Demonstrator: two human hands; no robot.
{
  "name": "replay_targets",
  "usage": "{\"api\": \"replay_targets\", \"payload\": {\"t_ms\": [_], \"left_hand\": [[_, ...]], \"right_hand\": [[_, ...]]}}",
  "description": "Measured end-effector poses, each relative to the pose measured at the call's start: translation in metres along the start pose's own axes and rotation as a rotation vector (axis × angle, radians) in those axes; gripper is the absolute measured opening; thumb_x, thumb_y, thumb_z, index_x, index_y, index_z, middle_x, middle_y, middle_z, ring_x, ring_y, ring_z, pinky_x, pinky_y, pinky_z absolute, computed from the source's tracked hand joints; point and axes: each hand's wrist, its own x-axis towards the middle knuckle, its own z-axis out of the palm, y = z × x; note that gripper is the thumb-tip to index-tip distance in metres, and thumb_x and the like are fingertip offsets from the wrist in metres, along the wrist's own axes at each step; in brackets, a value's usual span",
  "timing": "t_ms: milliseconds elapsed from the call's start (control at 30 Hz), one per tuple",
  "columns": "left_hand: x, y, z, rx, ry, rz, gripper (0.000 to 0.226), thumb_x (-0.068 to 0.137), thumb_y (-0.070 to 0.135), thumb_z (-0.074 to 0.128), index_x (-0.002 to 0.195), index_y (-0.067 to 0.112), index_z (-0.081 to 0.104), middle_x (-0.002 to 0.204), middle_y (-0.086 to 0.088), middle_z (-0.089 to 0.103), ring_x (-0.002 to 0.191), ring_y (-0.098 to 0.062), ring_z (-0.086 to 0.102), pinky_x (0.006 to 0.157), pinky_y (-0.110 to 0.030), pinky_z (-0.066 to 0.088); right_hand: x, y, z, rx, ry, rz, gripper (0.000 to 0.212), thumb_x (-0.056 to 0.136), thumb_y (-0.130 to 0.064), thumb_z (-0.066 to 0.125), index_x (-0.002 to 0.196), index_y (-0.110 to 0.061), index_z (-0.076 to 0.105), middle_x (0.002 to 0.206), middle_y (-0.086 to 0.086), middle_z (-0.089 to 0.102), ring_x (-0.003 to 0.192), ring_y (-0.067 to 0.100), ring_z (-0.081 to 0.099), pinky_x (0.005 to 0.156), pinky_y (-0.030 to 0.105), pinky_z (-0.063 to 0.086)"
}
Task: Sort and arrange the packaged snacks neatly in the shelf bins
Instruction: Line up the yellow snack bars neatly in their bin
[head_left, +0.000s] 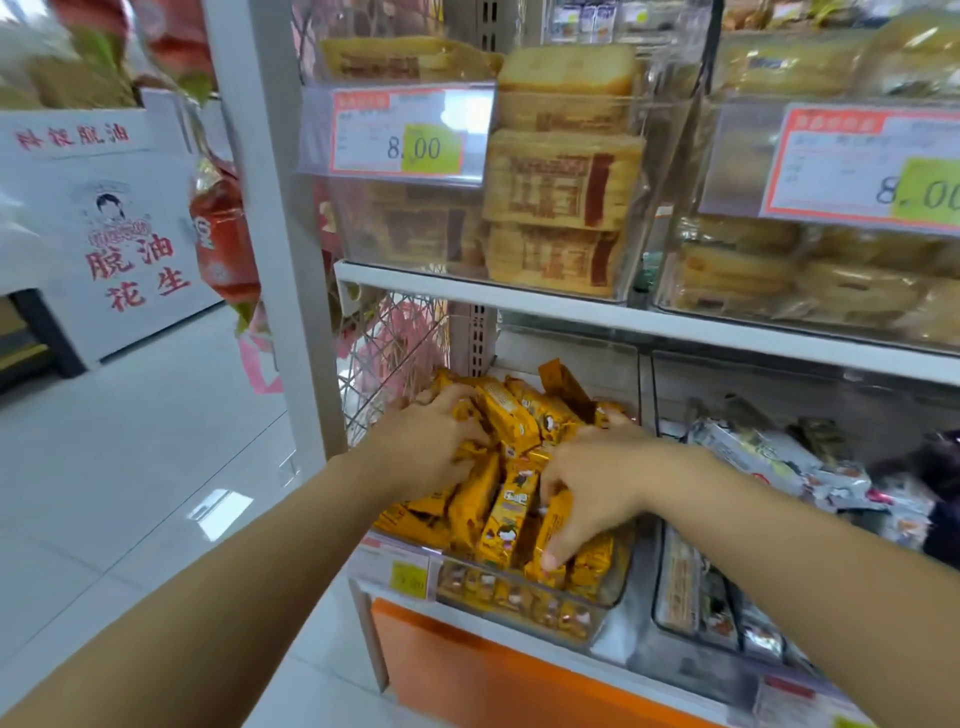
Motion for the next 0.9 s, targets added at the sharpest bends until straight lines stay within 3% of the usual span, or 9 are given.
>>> {"api": "replay_targets", "payload": {"t_ms": [67,200,300,367,500,633,733,833,900], "left_hand": [[0.001,0.000,0.003,0.007,0.006,-0.013,0.041,0.093,0.045,0.047,0.134,0.042,0.046,0.155,0.003,0.013,0.131,-0.028,0.038,0.104,-0.048,0.035],[0.000,-0.002,0.003,-0.040,-0.014,-0.030,0.056,0.091,0.055,0.047,0.143,0.042,0.033,0.156,0.004,0.011,0.135,-0.028,0.034,0.107,-0.050,0.033],[-0.007,-0.008,-0.006,-0.050,-0.161,-0.021,0.074,0.081,0.064,0.056,0.145,0.044,0.025,0.159,0.007,-0.005,0.143,-0.032,0.019,0.112,-0.051,0.026],[-0.011,-0.011,-0.011,-0.029,-0.219,-0.030,0.076,0.081,0.061,0.059,0.146,0.046,0.022,0.159,0.007,-0.010,0.143,-0.033,0.016,0.112,-0.049,0.028],[-0.008,-0.009,-0.006,-0.005,-0.123,-0.044,0.065,0.088,0.053,0.056,0.145,0.042,0.028,0.159,0.004,0.008,0.140,-0.031,0.027,0.107,-0.046,0.036],[-0.005,-0.009,0.003,-0.073,0.100,-0.095,0.057,0.094,0.046,0.049,0.146,0.035,0.026,0.152,0.003,0.023,0.122,-0.026,0.049,0.091,-0.039,0.049],[-0.003,-0.011,0.006,-0.118,0.229,-0.111,0.056,0.097,0.032,0.050,0.147,0.035,0.024,0.148,0.001,0.027,0.109,-0.026,0.057,0.080,-0.039,0.052],[-0.002,-0.008,0.007,-0.230,0.160,-0.006,0.051,0.094,0.034,0.053,0.141,0.041,0.035,0.151,0.004,0.025,0.124,-0.022,0.047,0.101,-0.044,0.042],[-0.004,0.002,0.003,-0.170,0.123,0.067,0.042,0.090,0.052,0.044,0.132,0.046,0.047,0.151,0.010,0.026,0.141,-0.020,0.021,0.115,-0.058,0.012]], "right_hand": [[-0.001,-0.002,0.001,-0.004,-0.015,0.001,0.079,0.065,-0.076,0.061,0.128,-0.030,0.053,0.134,-0.002,0.047,0.129,0.025,0.034,0.110,0.056,0.009],[0.001,0.007,0.001,-0.042,-0.004,0.041,0.090,0.065,-0.076,0.061,0.140,-0.030,0.040,0.159,-0.004,0.001,0.143,0.028,0.012,0.114,0.057,0.004],[0.006,0.014,-0.002,-0.016,0.040,0.080,0.090,0.065,-0.074,0.064,0.140,-0.030,0.040,0.159,-0.003,-0.004,0.144,0.029,0.008,0.113,0.059,0.005],[0.009,0.014,-0.005,0.000,0.093,0.096,0.092,0.065,-0.070,0.067,0.142,-0.030,0.039,0.159,-0.002,-0.003,0.143,0.029,0.012,0.113,0.059,0.008],[0.013,0.008,-0.003,0.024,0.213,0.099,0.087,0.067,-0.058,0.072,0.142,-0.037,0.034,0.158,-0.002,0.008,0.139,0.028,0.021,0.112,0.058,0.015],[0.014,0.007,0.007,0.067,0.356,0.106,0.052,0.074,-0.043,0.069,0.124,-0.037,0.055,0.136,-0.004,0.045,0.124,0.023,0.042,0.106,0.052,0.027],[0.010,0.012,0.009,0.116,0.463,0.128,0.029,0.083,-0.023,0.061,0.108,-0.036,0.065,0.119,-0.008,0.057,0.110,0.019,0.053,0.097,0.041,0.035],[0.006,0.018,0.005,0.144,0.433,0.153,0.032,0.090,-0.010,0.052,0.104,-0.035,0.067,0.115,-0.005,0.060,0.105,0.019,0.055,0.090,0.033,0.035],[0.008,0.019,0.004,0.159,0.401,0.078,0.026,0.093,-0.022,0.049,0.109,-0.035,0.067,0.117,-0.008,0.062,0.109,0.017,0.054,0.099,0.037,0.035]]}}
